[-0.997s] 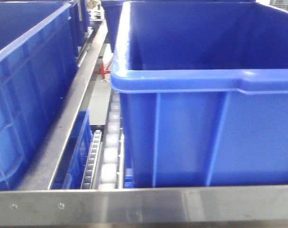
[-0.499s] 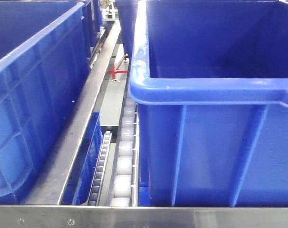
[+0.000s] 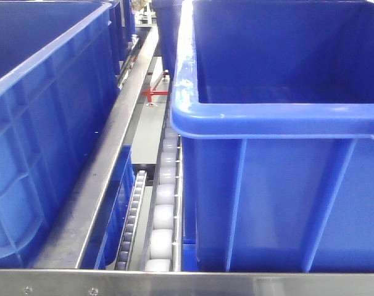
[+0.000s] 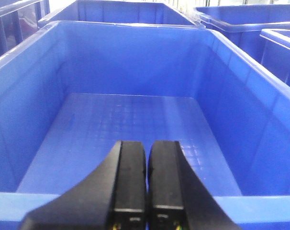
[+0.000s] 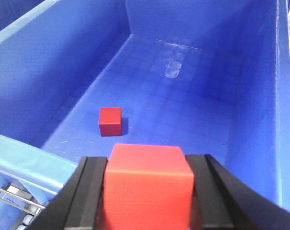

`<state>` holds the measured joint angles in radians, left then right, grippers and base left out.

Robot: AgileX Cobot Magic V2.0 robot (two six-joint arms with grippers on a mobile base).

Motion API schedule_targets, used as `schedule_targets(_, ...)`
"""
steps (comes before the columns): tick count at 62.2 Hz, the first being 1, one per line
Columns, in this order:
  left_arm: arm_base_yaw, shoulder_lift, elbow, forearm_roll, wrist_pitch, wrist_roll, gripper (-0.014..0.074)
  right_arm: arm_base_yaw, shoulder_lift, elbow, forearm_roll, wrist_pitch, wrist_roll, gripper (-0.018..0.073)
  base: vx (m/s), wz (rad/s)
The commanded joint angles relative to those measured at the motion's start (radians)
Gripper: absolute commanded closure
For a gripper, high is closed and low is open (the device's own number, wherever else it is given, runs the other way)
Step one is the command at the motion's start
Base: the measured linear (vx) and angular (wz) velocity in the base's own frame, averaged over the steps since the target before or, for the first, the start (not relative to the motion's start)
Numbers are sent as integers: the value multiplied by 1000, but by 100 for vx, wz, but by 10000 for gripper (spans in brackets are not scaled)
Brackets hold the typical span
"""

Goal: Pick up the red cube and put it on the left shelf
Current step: 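Move the right gripper with the red cube over a blue bin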

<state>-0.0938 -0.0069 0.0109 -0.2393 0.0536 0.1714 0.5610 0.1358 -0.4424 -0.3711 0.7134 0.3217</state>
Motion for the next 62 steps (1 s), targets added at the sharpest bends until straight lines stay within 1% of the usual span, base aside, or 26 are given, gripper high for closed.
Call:
schedule_targets(1,-7,-13,24,-1,-85,0,495,-3,15,-26,-29,-79,-6,501,0,0)
schedule_targets(20,-7,-13,24,-1,-85,0,495,-3,16,-44,-32,-90,-8,501,0,0)
schedule_targets(24,-7,-13,24,-1,-85,0,495,-3,29,-86,-35,-81,-11,501,0,0)
schedule_targets(29,-7,-13,24,-1,-85,0,496,-3,81,-179,-35,-57,-17,501,0,0)
schedule_targets(38,-7,-13,24,-1,-85,0,495,-3,274,-403,-35,45,-69,501,2,10)
schedule_targets(50,-7,-13,24,-1,-85,0,495,-3,649,-710,-34,231,-134,501,-2,-11)
schedule_targets(53,-7,-13,24,-1,-85,0,495,-3,740,-792,-34,275,-138,501,0,0)
schedule_targets(62,-7,-13,24,-1,-85,0,495,-3,1011,-965,-34,404,-138,501,0,0)
